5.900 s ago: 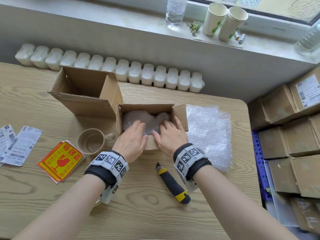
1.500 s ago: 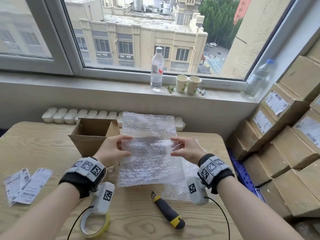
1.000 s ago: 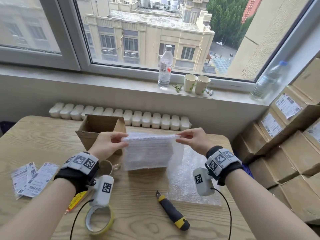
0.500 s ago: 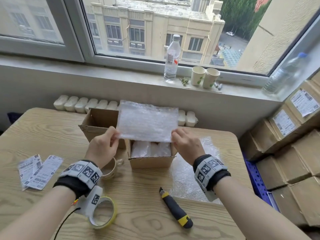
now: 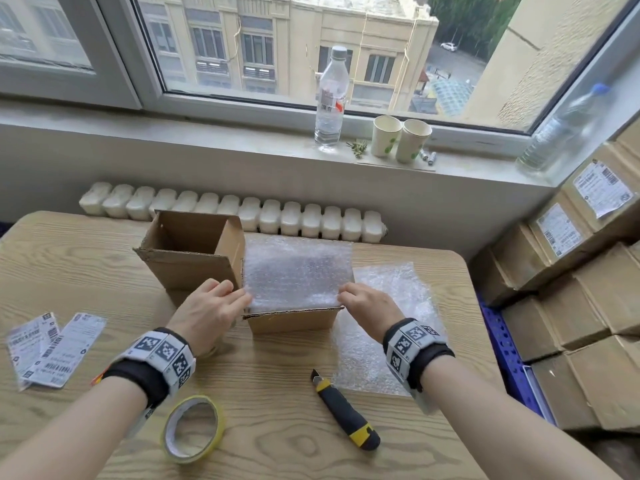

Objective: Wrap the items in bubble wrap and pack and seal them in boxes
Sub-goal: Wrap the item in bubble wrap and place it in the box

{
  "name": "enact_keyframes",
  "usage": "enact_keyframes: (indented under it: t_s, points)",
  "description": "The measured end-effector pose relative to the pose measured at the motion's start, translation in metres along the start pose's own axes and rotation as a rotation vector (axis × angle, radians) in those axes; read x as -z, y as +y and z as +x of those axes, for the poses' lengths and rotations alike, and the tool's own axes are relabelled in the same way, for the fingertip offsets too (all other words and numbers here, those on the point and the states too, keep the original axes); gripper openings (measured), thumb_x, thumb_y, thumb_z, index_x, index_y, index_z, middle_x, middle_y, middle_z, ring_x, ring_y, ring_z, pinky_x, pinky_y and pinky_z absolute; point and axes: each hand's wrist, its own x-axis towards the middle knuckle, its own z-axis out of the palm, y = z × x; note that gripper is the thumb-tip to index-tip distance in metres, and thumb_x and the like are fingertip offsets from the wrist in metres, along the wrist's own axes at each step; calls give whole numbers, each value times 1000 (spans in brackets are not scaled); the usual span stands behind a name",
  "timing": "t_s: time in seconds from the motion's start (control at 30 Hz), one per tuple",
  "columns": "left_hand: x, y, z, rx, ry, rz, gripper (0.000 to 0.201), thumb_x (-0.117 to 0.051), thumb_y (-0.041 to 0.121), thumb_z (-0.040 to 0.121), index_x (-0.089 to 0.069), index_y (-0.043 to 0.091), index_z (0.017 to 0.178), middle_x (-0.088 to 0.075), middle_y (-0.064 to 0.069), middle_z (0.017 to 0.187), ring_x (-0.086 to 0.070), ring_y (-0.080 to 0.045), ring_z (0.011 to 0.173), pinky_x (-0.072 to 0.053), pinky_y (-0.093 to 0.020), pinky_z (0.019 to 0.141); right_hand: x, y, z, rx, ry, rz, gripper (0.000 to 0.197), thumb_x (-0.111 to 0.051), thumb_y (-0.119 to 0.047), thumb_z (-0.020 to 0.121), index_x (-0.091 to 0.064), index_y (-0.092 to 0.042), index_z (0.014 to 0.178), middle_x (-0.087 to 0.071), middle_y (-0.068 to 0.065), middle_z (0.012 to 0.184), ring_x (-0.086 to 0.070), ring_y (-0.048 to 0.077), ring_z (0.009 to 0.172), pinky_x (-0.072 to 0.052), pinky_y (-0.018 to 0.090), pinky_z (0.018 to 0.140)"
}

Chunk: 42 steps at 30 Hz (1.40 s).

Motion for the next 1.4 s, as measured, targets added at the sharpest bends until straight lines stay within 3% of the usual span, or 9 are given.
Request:
enact_keyframes:
  t_s: [0.13, 0.23, 0.37, 0.53, 0.77, 0.93, 1.1, 1.23, 1.4]
  points:
    - [8, -4, 13, -94, -82, 60, 31, -38, 5, 76, -68, 11, 82, -63, -4, 83, -56, -22, 73, -49, -33, 65, -5, -1, 10, -55, -55, 97, 17, -73, 6, 70, -69, -8, 78, -70, 4, 88, -66, 22, 74, -52, 24, 60]
    - [11, -6, 21, -137, -154, 40, 19, -48, 11, 76, -65, 17, 71, -58, 0, 80, -55, -19, 75, -44, -32, 72, 2, 1, 18, -170, -105, 214, 13, -59, -4, 88, -72, -4, 87, -71, 6, 94, -65, 23, 85, -52, 34, 79]
    - [5, -3, 33, -195, -264, 15, 16, -73, 9, 65, -61, 19, 64, -56, 4, 70, -52, -16, 65, -48, -28, 59, 13, -5, 26, -287, -169, 351, 20, -55, -12, 94, -73, -3, 99, -72, 9, 96, -65, 21, 90, -48, 26, 85]
    - [-11, 2, 41, -38, -576, -63, 17, -48, 10, 93, -54, 20, 105, -61, 5, 105, -56, -15, 98, -44, -26, 87, 7, -10, 34, -269, -291, 324, 19, -53, -14, 94, -72, -9, 96, -71, 10, 93, -64, 25, 87, -50, 34, 83]
    - [-24, -5, 38, -5, -622, -27, 18, -41, 17, 94, -55, 25, 102, -62, 10, 108, -52, -13, 108, -32, -26, 98, -3, -10, 34, -173, -402, 67, 15, -52, -9, 91, -65, -14, 96, -57, 8, 97, -59, 27, 87, -48, 31, 77]
    - [-39, 0, 37, 66, -559, -84, 13, -43, 17, 93, -53, 23, 98, -67, 5, 99, -58, -16, 101, -31, -25, 99, -3, -13, 37, -86, -419, -80, 25, -47, -11, 91, -67, -19, 104, -65, 1, 106, -53, 20, 108, -34, 29, 103]
    - [-36, 10, 38, 225, -409, -247, 20, -46, 19, 95, -54, 24, 113, -69, 0, 89, -62, -25, 87, -39, -29, 83, 6, -27, 41, -235, -226, 112, 23, -48, -6, 89, -66, -8, 102, -64, 5, 102, -58, 25, 98, -49, 35, 83]
    - [-30, 22, 47, 206, -227, -205, 11, -75, 14, 74, -66, 13, 80, -61, -8, 77, -60, -27, 69, -45, -32, 58, -1, -46, 49, -193, 105, 195, 9, -58, 0, 85, -63, 0, 92, -57, 12, 96, -54, 26, 88, -52, 36, 66]
    - [-34, 34, 46, 79, -154, -118, 20, -80, 7, 61, -66, 7, 75, -63, -22, 105, -63, -34, 91, -54, -38, 70, -12, -51, 53, -289, -40, 194, 29, -54, -16, 93, -55, -4, 119, -47, 11, 125, -50, 25, 112, -49, 37, 90]
